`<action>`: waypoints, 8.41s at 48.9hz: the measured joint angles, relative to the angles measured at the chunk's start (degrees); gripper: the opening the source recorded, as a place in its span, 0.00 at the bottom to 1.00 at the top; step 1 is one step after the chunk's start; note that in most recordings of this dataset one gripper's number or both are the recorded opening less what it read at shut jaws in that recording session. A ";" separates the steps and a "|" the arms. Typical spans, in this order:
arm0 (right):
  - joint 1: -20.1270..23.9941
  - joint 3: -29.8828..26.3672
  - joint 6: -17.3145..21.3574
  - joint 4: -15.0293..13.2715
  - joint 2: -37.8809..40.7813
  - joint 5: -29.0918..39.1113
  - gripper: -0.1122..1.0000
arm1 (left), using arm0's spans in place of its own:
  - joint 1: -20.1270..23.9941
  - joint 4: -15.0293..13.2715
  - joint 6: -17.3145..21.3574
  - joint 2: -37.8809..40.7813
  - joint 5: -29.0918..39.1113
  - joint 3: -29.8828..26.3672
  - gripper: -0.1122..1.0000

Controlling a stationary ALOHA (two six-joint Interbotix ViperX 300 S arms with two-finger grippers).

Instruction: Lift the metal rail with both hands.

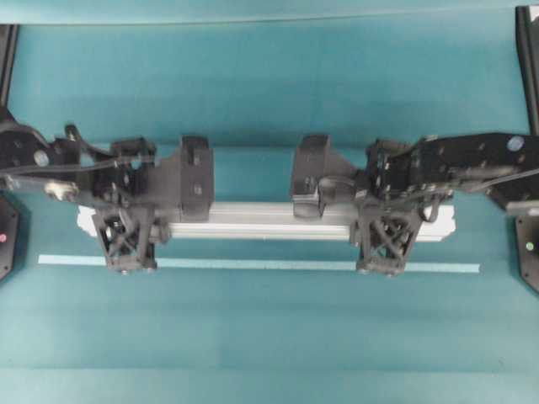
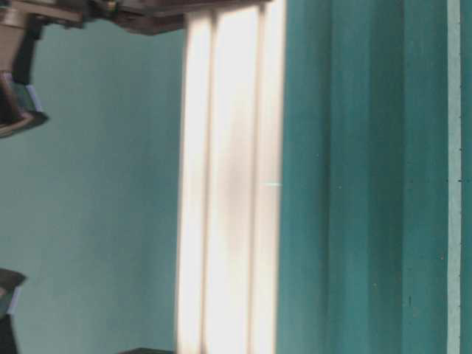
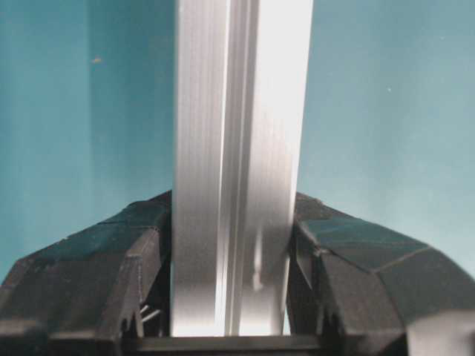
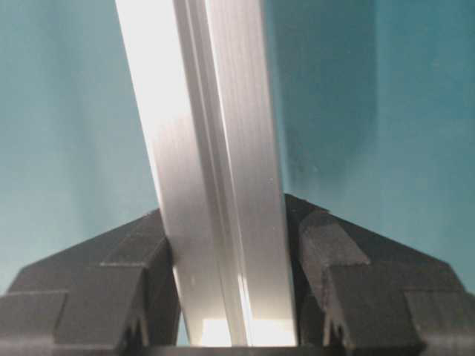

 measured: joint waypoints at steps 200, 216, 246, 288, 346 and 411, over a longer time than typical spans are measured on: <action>-0.44 2.20 0.18 -2.81 4.66 -4.48 0.45 | 2.37 0.35 -2.64 3.60 -4.04 3.34 0.43; 0.44 6.06 0.18 -1.23 7.12 -11.60 0.45 | 1.41 0.35 -3.60 5.63 -13.71 8.44 0.43; 1.76 10.46 0.18 0.53 9.14 -19.16 0.45 | -0.79 0.35 -7.65 8.09 -24.70 12.57 0.43; 1.76 11.78 0.18 0.53 10.99 -21.88 0.45 | -0.88 0.35 -7.65 11.51 -29.97 13.71 0.43; 1.67 11.60 0.18 0.53 11.78 -22.24 0.45 | -0.79 0.35 -6.33 11.78 -31.38 15.38 0.43; 2.20 13.80 0.88 0.88 12.13 -21.80 0.96 | -0.97 0.09 -7.21 12.22 -33.31 16.52 0.93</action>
